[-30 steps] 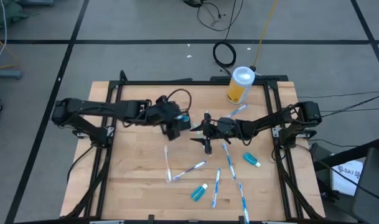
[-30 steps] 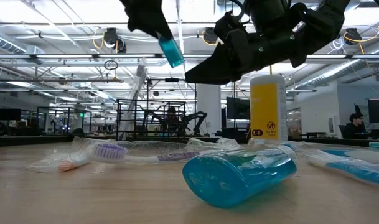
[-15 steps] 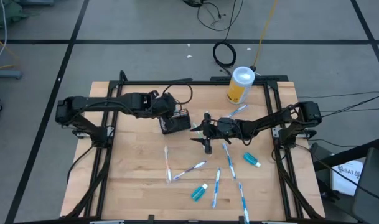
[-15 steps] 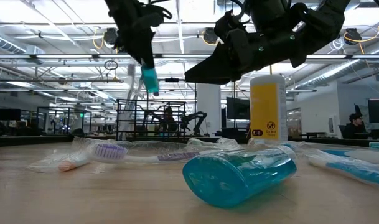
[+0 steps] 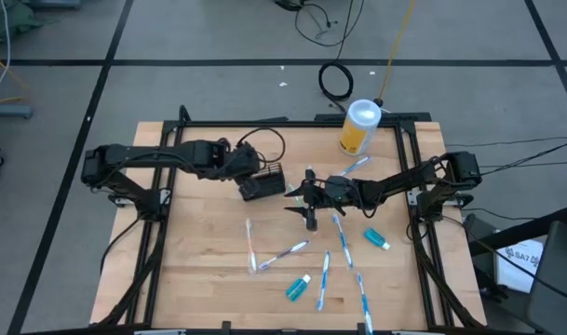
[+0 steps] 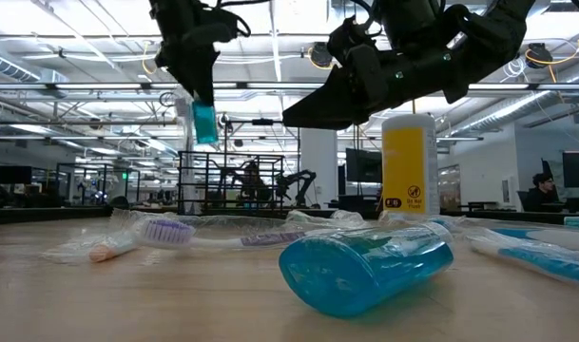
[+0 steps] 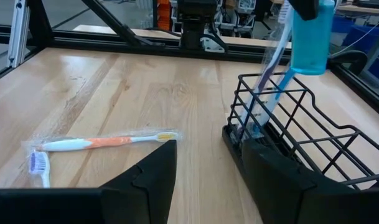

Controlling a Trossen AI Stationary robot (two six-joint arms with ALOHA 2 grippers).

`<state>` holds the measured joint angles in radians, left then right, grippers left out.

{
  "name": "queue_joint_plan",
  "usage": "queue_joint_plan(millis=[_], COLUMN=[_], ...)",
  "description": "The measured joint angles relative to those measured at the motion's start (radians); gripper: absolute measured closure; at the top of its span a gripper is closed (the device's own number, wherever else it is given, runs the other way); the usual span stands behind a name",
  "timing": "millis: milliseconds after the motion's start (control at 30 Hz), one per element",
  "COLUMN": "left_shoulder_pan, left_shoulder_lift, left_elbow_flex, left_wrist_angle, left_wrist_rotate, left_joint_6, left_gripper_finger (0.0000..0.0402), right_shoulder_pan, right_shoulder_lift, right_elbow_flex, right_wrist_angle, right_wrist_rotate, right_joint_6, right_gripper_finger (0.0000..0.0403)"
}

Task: Pick & Place toothbrushing station
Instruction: Put the top left blue mouthwash into the black mesh organizer

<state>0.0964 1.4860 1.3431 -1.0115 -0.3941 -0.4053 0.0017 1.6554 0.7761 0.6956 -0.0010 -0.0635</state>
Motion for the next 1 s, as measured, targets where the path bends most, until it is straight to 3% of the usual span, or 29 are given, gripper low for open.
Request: queue_joint_plan(millis=[233, 533, 667, 1000], left_shoulder_pan=[0.006, 0.084, 0.13, 0.179], left_shoulder_lift=[0.0, 0.024, 0.037, 0.138], left_elbow_flex=[0.008, 0.012, 0.06, 0.087], left_wrist_angle=[0.14, 0.204, 0.177, 0.02], left_wrist_rotate=[0.03, 0.216, 0.292, 0.316], left_joint_6=[0.016, 0.127, 0.213, 0.324], left_gripper_finger=[0.03, 0.03, 0.03, 0.03], right_shoulder_pan=[0.0, -0.002, -0.004, -0.039], right_shoulder_lift=[0.0, 0.0, 0.0, 0.0], right_elbow_flex=[0.0, 0.0, 0.0, 0.0], right_wrist_angle=[0.003, 0.025, 0.04, 0.02], right_wrist_rotate=[0.0, 0.0, -0.002, -0.003], right_joint_6=[0.0, 0.0, -0.002, -0.001], right_gripper_finger=[0.0226, 0.0225, 0.0224, 0.0224])
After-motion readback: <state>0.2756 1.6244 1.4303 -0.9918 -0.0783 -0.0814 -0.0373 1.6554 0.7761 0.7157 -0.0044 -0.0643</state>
